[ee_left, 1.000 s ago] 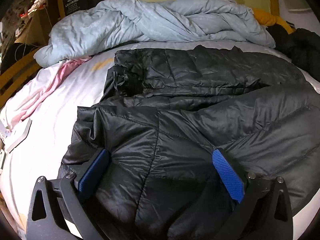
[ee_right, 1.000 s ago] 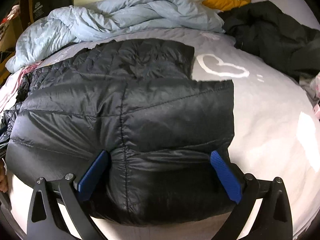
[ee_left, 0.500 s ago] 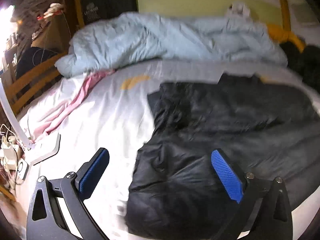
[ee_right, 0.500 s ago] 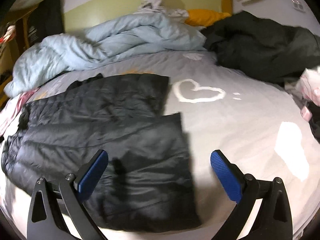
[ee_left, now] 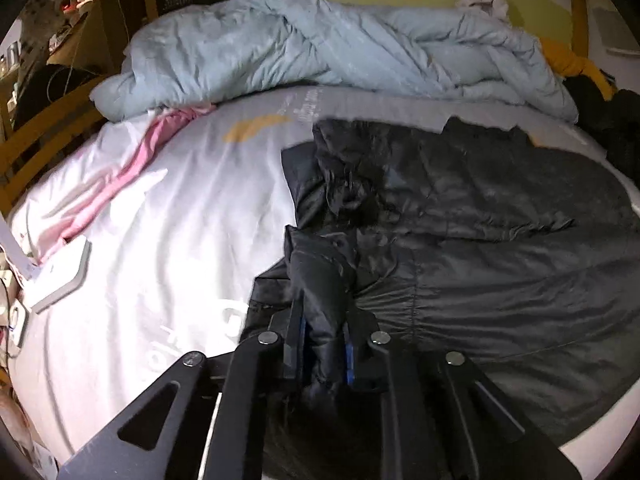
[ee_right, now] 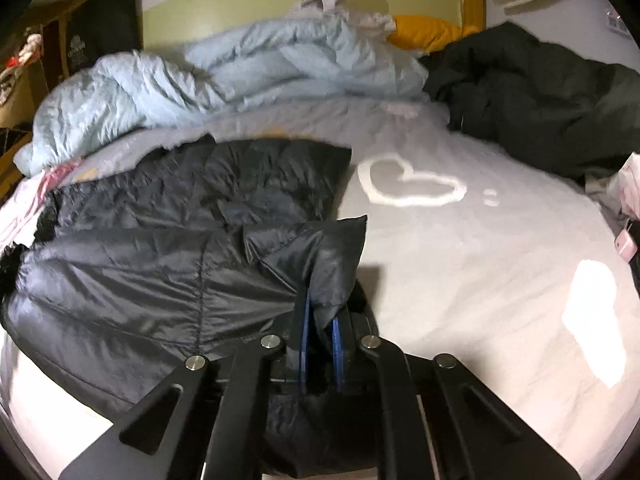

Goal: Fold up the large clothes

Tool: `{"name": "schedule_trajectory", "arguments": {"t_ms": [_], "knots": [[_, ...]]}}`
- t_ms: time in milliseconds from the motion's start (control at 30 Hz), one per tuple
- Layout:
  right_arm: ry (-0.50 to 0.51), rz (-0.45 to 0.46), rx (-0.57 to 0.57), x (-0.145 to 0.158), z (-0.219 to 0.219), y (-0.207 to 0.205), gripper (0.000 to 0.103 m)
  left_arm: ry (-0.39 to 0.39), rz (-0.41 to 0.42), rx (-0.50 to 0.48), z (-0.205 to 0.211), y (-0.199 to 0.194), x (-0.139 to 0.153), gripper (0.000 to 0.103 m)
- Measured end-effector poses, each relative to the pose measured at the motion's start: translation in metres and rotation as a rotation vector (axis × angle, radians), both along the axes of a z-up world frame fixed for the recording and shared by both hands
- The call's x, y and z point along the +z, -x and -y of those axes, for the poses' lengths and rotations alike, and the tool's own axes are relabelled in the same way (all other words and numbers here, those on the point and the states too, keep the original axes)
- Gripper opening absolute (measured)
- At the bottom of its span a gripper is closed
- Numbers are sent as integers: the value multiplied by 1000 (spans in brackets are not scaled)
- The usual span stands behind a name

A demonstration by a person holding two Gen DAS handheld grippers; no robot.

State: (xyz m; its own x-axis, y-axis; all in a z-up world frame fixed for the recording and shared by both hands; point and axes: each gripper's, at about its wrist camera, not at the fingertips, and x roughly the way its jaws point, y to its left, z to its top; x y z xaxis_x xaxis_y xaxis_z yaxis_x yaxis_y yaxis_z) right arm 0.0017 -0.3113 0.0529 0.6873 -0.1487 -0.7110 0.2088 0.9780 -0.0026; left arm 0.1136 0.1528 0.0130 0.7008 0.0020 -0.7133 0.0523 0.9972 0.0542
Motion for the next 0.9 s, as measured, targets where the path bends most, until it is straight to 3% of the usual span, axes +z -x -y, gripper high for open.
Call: {"name": "schedule_trajectory", "arguments": {"t_ms": [33,100,200,233,300,333,367,467,567,700,800,900], "knots": [[-12,-25,-7,-6,2,-3,10,-24,-5,1,2,-4,-7,25],[-42,-69,-19,-20,6,-9,13,-102,-15,2,9,-11,-17,47],[-19,-56,-24,-19,4,-8,16,-112,14,12,11,-7,-12,48],[13,-44,-29,-15,1,-5,24,-91,26,12,9,-2,-8,49],[58,-20,-51,-9,-2,1,46,-31,73,10,3,11,6,65],[72,16,-55,-2,-5,9,68,-4,98,8,0,17,14,69],[70,51,-52,4,-7,15,79,29,129,3,-1,25,24,78],[60,172,-8,27,-20,33,87,86,248,-16,-2,50,53,103],[73,252,59,42,-37,44,89,118,341,-63,5,70,73,103],[135,305,130,49,-65,58,92,132,354,-105,17,84,74,103],[78,329,151,50,-72,66,94,134,348,-117,26,88,71,103],[27,344,140,48,-75,72,103,146,348,-132,34,94,71,103]]}}
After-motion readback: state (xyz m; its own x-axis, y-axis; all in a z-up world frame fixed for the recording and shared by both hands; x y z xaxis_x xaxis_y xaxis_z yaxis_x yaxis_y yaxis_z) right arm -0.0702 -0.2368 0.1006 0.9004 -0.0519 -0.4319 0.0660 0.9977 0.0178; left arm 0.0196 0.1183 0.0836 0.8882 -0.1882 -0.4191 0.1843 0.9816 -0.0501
